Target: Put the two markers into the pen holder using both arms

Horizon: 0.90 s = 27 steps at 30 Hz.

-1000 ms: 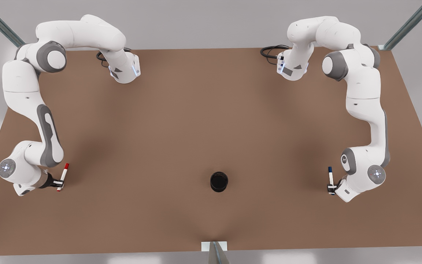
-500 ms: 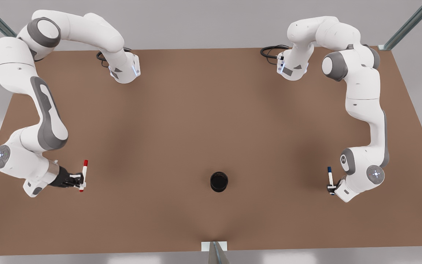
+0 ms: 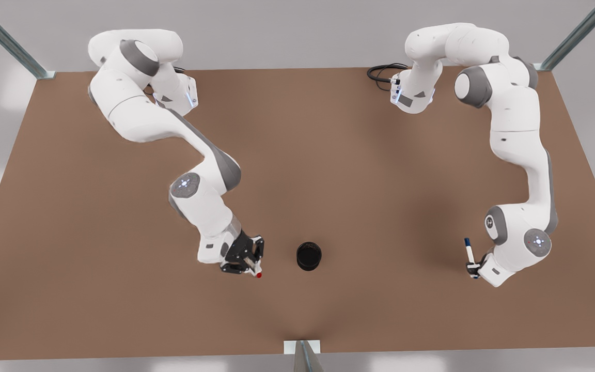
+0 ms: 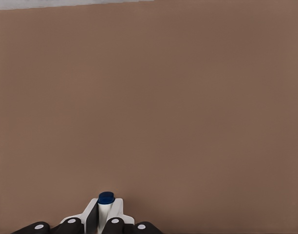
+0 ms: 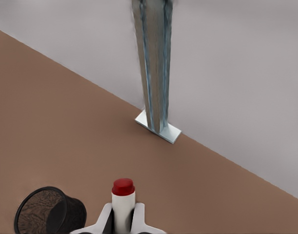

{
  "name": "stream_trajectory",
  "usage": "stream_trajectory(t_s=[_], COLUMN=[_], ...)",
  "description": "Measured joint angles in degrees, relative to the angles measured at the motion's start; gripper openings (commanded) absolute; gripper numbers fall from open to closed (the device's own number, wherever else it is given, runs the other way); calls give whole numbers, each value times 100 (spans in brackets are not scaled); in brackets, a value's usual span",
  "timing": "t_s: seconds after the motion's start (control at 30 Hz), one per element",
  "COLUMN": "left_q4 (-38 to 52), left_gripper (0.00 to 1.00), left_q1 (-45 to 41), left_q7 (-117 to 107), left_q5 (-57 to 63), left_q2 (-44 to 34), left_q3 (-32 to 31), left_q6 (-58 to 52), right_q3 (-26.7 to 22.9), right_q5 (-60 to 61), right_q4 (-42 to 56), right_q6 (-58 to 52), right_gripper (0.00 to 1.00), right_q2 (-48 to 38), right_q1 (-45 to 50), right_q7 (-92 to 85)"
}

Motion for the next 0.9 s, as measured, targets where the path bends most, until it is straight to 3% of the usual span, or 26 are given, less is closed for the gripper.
stream_trajectory(t_s=[0.1,0.23,0.57,0.9], left_q4=[-1,0,89,43], left_gripper=[21,21,21,21], left_q1=[139,341,335,561], left_q7=[106,394,1094,2190], left_q5=[-129,-577,-1415,-2217], left_q2=[-94,-586,-960,-649], left_q3=[-258,-746,-1347,-1339], left_q6=[-149,-645,-1423,-1570], right_q3=[-905,-1741,-3109,-3476], right_q5=[-42,-63,-89,-241], right_q4=[879,1237,1299,942], right_q6=[349,640,1931,3179], right_gripper=[25,25,25,26], right_q2=[189,316,885,1118], right_q1=[1265,2232,2958,3023], right_q7=[287,830,2059,2972])
